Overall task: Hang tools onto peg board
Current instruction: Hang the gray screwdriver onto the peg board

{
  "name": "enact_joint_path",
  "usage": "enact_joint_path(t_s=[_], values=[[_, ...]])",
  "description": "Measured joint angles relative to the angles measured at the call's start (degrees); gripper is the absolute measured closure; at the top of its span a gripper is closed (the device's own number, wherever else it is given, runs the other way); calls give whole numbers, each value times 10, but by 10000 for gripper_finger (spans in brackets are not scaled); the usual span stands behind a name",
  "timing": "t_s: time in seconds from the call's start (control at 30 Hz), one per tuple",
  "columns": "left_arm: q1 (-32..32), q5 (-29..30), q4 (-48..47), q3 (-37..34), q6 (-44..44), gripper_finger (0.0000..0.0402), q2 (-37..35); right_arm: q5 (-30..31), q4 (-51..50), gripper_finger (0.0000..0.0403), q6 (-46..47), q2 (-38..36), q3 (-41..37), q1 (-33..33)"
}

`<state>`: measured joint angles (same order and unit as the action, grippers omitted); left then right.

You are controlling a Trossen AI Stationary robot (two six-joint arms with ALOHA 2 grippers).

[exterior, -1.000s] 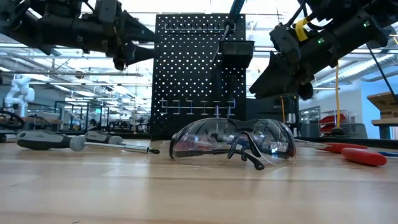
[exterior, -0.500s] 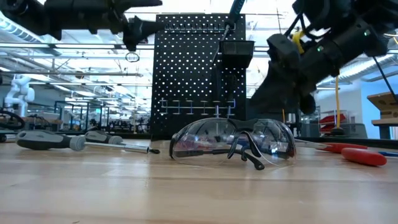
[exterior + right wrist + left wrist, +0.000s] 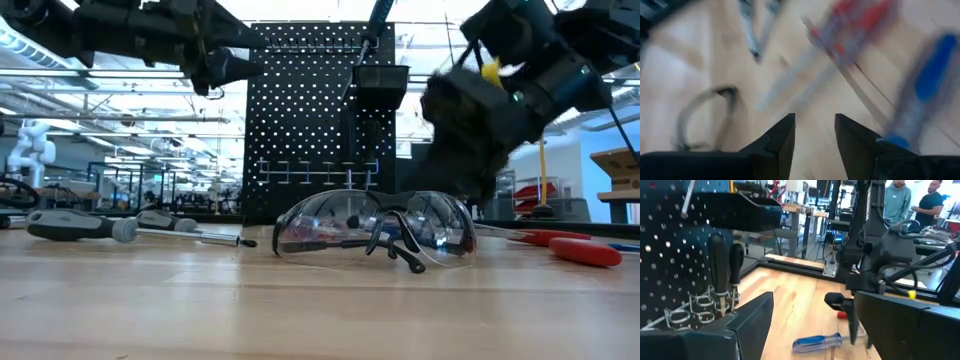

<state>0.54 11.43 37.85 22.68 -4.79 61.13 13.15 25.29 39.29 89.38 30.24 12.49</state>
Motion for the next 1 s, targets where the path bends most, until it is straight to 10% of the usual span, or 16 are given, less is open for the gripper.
enact_joint_path(t_s=[0.4,0.6,1.0], values=[[-50,22,-99,-39,7,118,-166,0,80,273,-143,-1,74,-8],[-78,125,-3,-110,-10,118,-151,2,13,273,-269,-1,132,-31],[-78,86,77,-147,-61,118,-74,4,-93,273,-252,-1,139,-48]])
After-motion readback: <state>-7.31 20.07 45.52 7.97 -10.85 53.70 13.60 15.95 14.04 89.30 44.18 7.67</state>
